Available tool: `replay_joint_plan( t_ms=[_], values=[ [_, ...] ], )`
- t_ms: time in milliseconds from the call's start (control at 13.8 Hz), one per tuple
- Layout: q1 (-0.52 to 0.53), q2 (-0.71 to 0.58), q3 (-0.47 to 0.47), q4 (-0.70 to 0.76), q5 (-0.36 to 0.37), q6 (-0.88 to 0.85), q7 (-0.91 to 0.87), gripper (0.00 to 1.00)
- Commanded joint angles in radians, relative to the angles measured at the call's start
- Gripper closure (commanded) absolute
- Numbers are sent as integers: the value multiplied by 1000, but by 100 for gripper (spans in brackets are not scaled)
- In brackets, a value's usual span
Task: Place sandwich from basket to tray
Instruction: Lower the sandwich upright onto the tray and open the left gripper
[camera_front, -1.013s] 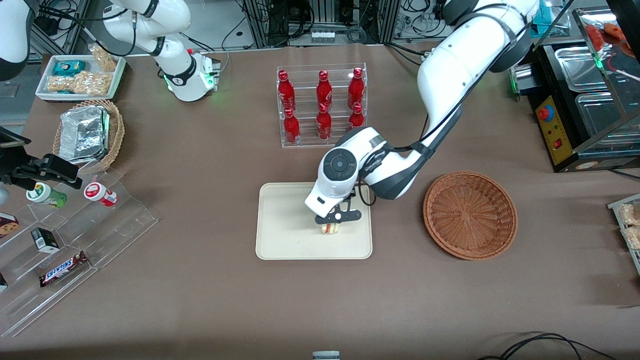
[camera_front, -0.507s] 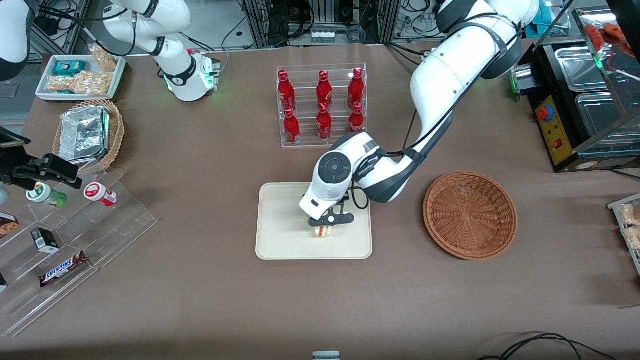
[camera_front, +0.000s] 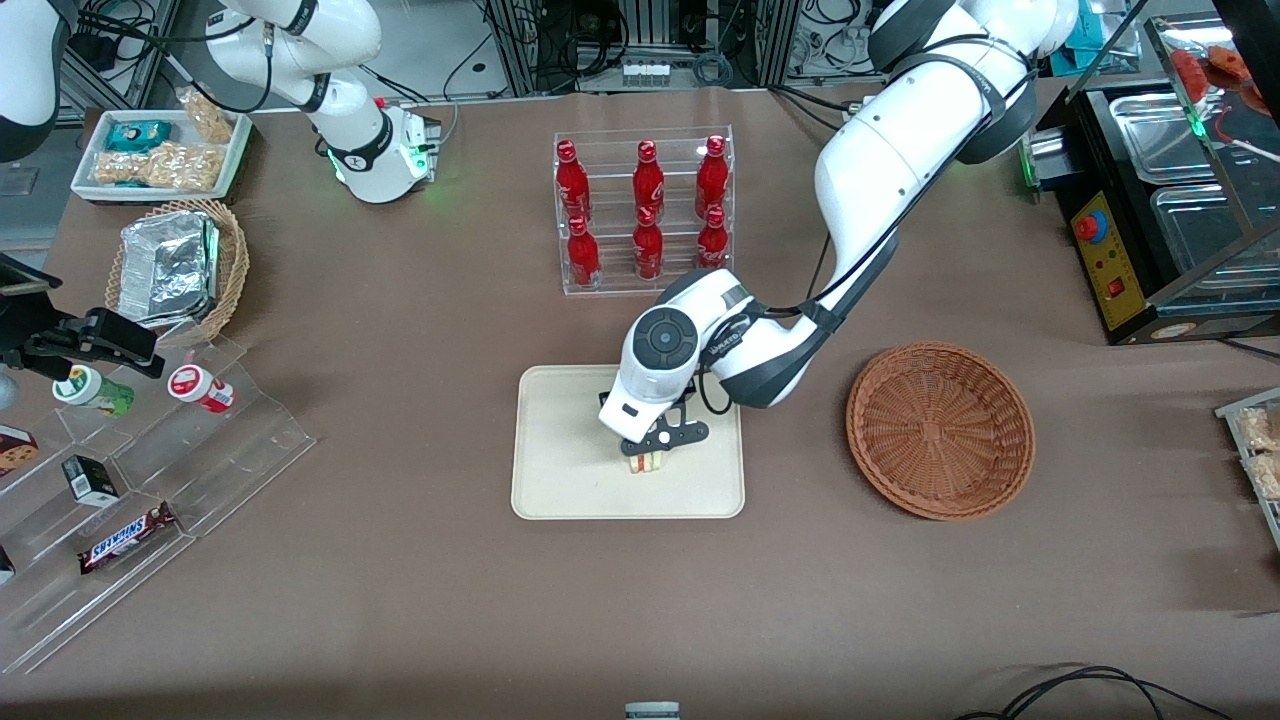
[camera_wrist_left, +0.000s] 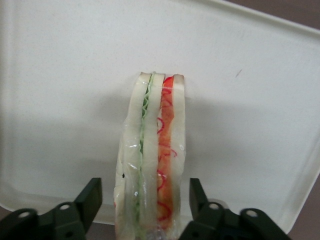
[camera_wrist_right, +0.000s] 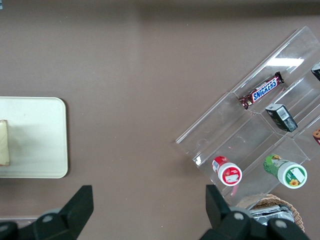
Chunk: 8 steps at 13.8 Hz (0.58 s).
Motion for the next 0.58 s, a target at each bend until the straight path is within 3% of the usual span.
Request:
replay_joint_plan(
  t_ms=[0,289,507],
  values=[
    [-14,-50,14,22,27,-84,-36,0],
    [63,-192,1,11,-25,-268,-17,0],
    [163,-352,-1,-52,-199,-446,171,0]
  ],
)
